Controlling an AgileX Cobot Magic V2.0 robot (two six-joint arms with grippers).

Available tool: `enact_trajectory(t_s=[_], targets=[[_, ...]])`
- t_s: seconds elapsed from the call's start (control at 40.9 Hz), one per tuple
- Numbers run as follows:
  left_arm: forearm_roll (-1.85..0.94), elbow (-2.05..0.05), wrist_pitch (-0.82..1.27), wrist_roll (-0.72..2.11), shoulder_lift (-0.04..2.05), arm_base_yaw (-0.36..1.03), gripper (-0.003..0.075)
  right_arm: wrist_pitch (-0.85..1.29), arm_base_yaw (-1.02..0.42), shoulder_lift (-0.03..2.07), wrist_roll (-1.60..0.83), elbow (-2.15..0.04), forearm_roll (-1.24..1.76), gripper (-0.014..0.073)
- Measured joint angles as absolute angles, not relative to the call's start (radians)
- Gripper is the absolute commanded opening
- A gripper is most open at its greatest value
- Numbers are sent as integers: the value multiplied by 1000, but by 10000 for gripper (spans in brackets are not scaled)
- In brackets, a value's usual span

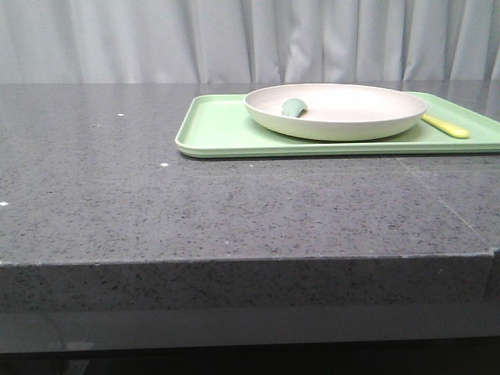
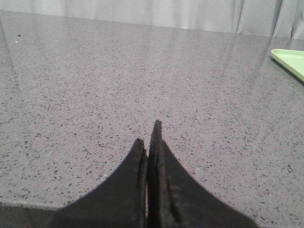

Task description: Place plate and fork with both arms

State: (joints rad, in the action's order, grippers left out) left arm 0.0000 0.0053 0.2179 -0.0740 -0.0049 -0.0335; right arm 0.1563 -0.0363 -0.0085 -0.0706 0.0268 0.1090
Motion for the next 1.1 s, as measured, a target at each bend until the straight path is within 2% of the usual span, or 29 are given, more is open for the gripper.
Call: enact_trajectory(t_s=[1.102], targets=[[0,5,218,-74,-5,-33,-18,173,-36,-11,-67,27,109,-121]])
